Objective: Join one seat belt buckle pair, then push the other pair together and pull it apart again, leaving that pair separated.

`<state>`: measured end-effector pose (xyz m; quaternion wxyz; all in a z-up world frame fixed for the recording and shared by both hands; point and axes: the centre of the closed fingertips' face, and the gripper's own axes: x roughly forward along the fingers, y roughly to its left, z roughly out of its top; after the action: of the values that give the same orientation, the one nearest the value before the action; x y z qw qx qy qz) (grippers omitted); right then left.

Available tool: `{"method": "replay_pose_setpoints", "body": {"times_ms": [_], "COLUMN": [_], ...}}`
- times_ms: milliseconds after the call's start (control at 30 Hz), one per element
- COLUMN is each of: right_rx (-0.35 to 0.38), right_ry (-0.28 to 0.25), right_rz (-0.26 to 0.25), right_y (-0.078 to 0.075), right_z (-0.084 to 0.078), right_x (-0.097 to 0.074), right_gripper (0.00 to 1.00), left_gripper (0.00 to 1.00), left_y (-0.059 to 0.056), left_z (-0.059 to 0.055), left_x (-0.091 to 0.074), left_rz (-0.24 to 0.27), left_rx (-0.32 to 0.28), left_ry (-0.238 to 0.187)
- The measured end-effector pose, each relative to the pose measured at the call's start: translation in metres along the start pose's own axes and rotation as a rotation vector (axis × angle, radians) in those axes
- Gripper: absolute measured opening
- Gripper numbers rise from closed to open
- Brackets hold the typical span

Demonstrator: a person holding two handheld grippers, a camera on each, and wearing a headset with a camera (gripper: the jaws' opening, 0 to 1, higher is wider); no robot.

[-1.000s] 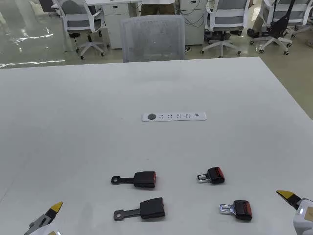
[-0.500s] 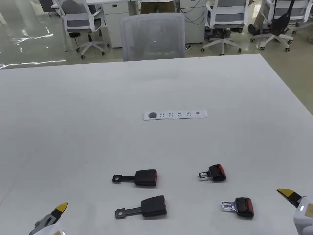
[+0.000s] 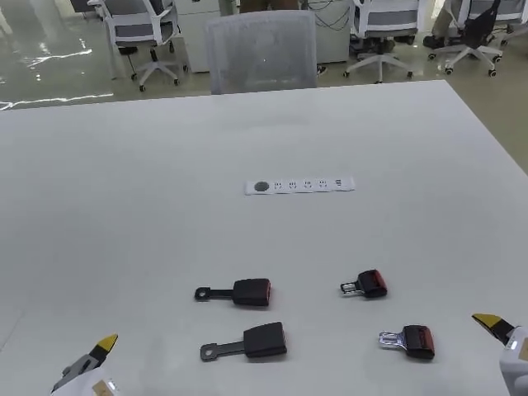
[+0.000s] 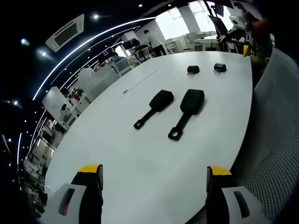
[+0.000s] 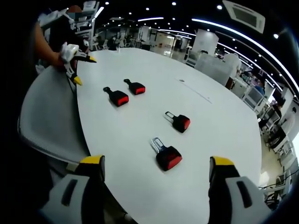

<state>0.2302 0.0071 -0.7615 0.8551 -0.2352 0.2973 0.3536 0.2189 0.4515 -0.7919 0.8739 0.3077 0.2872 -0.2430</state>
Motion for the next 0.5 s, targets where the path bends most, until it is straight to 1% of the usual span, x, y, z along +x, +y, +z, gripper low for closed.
{"method": "replay_pose_setpoints", "body": {"times_ms": [300,500], "right_rx": [-0.003,0.0], "right_ry": [0.0,0.004], "right_rz": [-0.006,-0.016], "right_y": [0.0023,0.0], "right_z": [0.0017,0.001], "right_x": [-0.0012,-0.0018], "right_gripper": [0.94,0.94], "left_gripper": [0.93,0.93], "left_y": [0.0016,0.0011], "left_z": [0.0015,0.0017], "left_x": [-0.0008,-0.0009], "left_rz": [0.007,0.004], "left_rx": [-0.006,-0.007], "left_ry": [-0.009,-0.013]}}
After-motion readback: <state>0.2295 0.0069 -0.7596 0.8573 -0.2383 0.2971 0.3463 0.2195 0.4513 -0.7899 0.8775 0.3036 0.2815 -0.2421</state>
